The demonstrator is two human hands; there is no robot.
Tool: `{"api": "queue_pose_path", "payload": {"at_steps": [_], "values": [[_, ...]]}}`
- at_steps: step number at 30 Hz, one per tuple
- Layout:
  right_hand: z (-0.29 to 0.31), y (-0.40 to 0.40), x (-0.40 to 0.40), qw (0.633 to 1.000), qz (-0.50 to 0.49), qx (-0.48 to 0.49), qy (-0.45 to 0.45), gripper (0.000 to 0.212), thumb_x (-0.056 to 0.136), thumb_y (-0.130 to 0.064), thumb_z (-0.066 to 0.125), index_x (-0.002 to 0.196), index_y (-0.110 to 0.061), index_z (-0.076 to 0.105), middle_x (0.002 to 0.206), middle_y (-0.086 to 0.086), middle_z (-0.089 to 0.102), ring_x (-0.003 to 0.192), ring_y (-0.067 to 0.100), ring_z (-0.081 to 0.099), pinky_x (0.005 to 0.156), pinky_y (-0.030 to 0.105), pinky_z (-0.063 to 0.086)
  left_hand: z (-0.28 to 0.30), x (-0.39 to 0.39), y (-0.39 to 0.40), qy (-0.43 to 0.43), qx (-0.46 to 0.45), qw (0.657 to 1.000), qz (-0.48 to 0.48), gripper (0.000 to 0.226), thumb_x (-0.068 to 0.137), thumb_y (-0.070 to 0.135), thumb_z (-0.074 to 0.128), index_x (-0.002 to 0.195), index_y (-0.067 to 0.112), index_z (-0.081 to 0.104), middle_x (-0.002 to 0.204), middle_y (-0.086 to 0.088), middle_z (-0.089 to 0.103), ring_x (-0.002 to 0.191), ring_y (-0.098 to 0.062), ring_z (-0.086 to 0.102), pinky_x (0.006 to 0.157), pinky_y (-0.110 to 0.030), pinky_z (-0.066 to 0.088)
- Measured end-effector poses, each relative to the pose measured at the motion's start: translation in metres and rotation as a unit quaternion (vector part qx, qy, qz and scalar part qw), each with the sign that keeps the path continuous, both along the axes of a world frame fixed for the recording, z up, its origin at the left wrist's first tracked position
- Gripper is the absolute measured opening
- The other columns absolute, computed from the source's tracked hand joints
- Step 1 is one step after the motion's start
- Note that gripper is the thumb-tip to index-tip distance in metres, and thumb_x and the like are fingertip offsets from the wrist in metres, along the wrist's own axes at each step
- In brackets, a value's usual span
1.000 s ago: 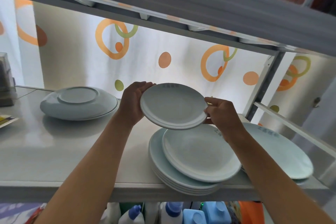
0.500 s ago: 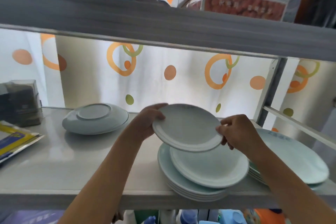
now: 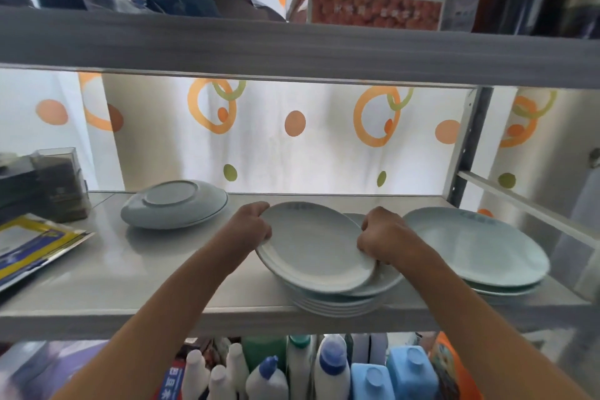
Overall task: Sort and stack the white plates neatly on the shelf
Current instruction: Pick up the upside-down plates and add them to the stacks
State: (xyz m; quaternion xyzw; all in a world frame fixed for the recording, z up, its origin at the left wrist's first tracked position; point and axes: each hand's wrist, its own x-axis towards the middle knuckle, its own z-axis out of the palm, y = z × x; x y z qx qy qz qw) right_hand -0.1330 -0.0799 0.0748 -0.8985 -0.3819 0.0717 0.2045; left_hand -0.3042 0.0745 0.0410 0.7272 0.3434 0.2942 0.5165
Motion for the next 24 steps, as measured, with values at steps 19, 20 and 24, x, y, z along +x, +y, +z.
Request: {"api": "queue_pose_path", "payload": {"at_steps": [19,20,24], "values": [[0.023,0.027,-0.041,0.976,0.104,0.072,-0.179,0.034,0.087,-0.007,0.048,0.119,-0.010,0.060,0.121,0.008,0.058,0.118,0.025,0.049,0.095,0.031,0.043,-0.002,-0.022,0.008,-0.060,0.191,0.972,0.121,0.036,0.086,-0.004,0.052,0.117,0.011,0.062,0.099,0.006,0.069,0.101,-0.011,0.064,0.097,-0.029,0.045],[0.026,0.036,-0.051,0.974,0.125,0.091,-0.168,0.034,0.086,-0.006,0.049,0.118,-0.010,0.061,0.121,0.009,0.059,0.118,0.026,0.050,0.096,0.030,0.043,-0.001,-0.029,0.011,-0.073,0.198,0.968,0.132,0.035,0.085,-0.005,0.052,0.113,0.011,0.063,0.095,0.007,0.070,0.099,-0.011,0.065,0.095,-0.028,0.045],[0.039,0.070,-0.100,0.957,0.198,0.171,-0.125,0.037,0.082,-0.002,0.049,0.115,-0.009,0.064,0.120,0.009,0.063,0.115,0.027,0.055,0.097,0.029,0.043,0.002,-0.054,0.028,-0.101,0.214,0.956,0.172,0.032,0.085,-0.005,0.051,0.109,0.011,0.065,0.096,0.004,0.071,0.096,-0.011,0.065,0.093,-0.027,0.046]]}}
